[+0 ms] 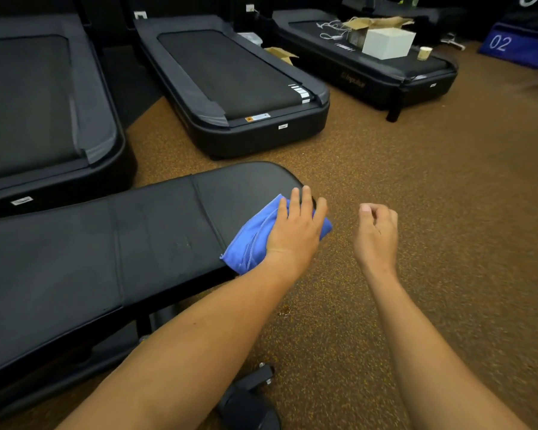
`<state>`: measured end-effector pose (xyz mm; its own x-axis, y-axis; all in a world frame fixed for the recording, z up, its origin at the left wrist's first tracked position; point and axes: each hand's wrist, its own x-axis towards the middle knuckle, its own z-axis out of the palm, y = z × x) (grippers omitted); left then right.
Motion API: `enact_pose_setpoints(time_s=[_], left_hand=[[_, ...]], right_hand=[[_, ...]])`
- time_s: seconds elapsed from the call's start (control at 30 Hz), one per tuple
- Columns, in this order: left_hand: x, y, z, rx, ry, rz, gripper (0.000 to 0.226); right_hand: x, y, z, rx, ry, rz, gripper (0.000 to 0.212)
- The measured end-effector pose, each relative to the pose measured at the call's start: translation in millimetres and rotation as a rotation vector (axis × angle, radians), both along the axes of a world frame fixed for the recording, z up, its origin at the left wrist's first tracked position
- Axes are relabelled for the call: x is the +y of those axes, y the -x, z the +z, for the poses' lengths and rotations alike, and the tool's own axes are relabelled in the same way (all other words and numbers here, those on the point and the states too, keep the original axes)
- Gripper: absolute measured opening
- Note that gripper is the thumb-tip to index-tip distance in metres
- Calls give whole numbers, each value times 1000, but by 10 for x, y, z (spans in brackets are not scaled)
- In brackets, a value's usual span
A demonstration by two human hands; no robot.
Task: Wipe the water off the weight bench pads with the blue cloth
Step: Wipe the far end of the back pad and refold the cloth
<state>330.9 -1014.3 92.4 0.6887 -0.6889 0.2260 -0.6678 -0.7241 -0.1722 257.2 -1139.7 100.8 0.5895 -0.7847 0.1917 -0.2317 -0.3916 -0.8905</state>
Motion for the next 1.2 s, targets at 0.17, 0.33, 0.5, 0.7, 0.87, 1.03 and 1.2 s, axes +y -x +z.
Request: enact_pose_setpoints(time_s=[0.17, 0.33, 0.5, 0.7, 0.87, 1.03, 1.2], left_hand=[[453, 58, 36, -21, -85, 58, 66], [890, 134, 50, -22, -127, 71, 61], [828, 122, 0, -89, -123, 65, 60], [451, 14, -64, -107, -117, 51, 58], [134, -47, 4, 28, -101, 70, 61], [28, -130, 187, 333, 22, 19, 107], [363, -296, 595, 945, 550, -90, 82]], right_hand=[[220, 34, 41, 26, -42, 16, 30], [572, -12, -13, 41, -74, 61, 29], [632, -13, -152, 46, -69, 61, 27], [377, -102, -215, 46, -76, 30, 29], [284, -227, -177, 18, -66, 43, 26], [289, -171, -126, -48, -116, 178, 25], [401, -102, 41, 84, -10, 336, 34]])
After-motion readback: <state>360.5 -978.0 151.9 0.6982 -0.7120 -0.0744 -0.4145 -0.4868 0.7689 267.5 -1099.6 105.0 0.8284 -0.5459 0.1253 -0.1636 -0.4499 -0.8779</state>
